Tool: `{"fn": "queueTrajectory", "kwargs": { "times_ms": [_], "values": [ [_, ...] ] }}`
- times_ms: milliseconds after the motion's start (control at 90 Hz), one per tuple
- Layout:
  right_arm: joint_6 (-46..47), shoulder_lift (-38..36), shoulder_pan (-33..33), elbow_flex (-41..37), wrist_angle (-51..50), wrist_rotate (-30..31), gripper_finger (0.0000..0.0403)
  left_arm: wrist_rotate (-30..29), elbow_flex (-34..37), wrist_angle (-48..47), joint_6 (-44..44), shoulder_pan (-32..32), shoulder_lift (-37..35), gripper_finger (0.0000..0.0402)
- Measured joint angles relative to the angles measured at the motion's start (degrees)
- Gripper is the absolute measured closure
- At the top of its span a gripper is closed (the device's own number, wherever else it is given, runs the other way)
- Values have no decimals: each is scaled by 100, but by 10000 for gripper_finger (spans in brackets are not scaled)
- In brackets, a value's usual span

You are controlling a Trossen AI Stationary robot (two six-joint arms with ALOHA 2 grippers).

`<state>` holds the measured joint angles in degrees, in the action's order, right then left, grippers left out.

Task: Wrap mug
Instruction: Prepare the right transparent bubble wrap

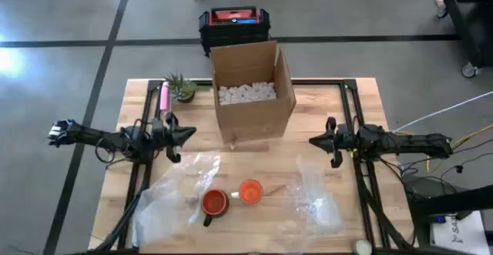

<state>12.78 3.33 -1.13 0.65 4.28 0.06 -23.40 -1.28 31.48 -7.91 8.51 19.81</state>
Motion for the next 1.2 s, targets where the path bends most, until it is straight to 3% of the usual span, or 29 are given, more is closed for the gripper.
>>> {"fn": "queueTrajectory", "kwargs": {
  "times_ms": [156, 256, 422, 489, 678, 856, 989, 1200],
  "values": [
    [-236, 112, 13, 549, -106, -299, 389, 17, -9, 457, 264, 9, 250, 401],
    [-231, 519, 15, 1266, -1167, -330, 389, 45, -391, 269, 431, 9, 747, 401],
    [323, 2029, 13, 2589, -2526, -573, 389, 70, -1466, -1060, 54, 7, 2044, 401],
    [376, 2619, 22, 3118, -3137, -983, 389, 59, -1789, -1373, -51, 24, 2603, 401],
    [752, 4177, 442, 4282, -4377, -1996, 389, 55, -2572, -1373, -31, 74, 3872, 401],
    [1502, 5260, 1279, 4664, -4457, -2134, 385, 417, -3234, -1545, 278, 130, 4572, 402],
    [2029, 5923, 1866, 4756, -4465, -2155, 352, 494, -3624, -1973, 436, 125, 4833, 402],
    [2325, 6745, 2212, 5076, -5025, -1936, 253, 494, -4016, -2106, 868, 125, 5024, 402]
  ]
}}
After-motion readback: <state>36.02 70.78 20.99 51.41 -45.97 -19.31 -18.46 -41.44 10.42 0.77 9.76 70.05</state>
